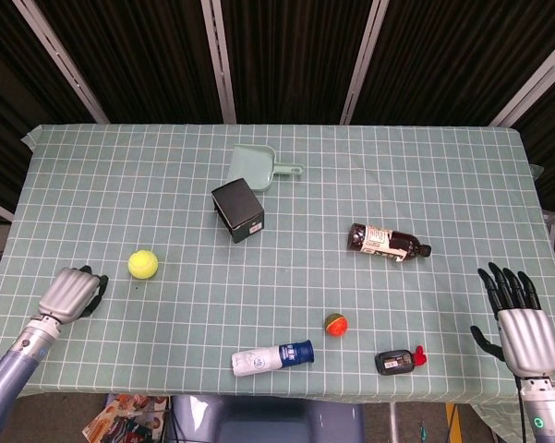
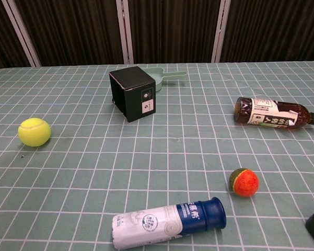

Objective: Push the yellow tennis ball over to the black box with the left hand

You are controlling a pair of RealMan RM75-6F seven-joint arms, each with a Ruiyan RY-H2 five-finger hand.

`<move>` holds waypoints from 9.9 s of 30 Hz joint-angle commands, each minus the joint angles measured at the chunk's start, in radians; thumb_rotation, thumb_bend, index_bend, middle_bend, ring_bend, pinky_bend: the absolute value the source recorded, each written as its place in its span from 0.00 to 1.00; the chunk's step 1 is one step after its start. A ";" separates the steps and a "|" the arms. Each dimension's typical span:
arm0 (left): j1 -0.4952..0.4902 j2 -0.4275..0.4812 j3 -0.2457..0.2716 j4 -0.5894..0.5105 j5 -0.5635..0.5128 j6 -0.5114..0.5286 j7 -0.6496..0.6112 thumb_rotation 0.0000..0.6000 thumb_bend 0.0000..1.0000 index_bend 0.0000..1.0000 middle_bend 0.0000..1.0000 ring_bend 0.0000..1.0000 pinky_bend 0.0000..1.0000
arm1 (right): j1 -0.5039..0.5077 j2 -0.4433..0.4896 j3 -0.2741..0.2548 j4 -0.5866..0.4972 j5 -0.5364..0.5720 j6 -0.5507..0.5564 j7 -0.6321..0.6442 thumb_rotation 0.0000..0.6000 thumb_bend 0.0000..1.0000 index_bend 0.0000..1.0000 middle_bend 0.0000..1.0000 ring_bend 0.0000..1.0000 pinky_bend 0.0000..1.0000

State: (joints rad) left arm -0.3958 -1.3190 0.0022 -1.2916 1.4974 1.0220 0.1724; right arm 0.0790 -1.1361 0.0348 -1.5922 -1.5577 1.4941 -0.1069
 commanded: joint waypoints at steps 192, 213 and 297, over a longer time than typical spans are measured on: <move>-0.443 -0.397 -0.093 0.431 -0.154 -0.284 -0.017 1.00 0.34 0.32 0.40 0.23 0.32 | -0.010 0.033 0.011 0.033 0.006 0.013 0.086 1.00 0.30 0.00 0.00 0.00 0.00; -0.452 -0.399 -0.077 0.404 -0.118 -0.279 -0.091 1.00 0.32 0.39 0.64 0.43 0.59 | -0.015 0.033 0.017 0.035 0.012 0.025 0.089 1.00 0.30 0.00 0.00 0.00 0.00; 0.085 0.033 0.184 -0.356 0.044 0.538 0.144 1.00 0.09 0.05 0.05 0.00 0.02 | -0.024 0.049 -0.029 0.022 -0.074 0.034 0.116 1.00 0.30 0.00 0.00 0.00 0.00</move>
State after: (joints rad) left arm -0.4966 -1.3631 0.1337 -1.5460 1.5684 1.3593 0.1896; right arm 0.0549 -1.0852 0.0072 -1.5683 -1.6287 1.5275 0.0125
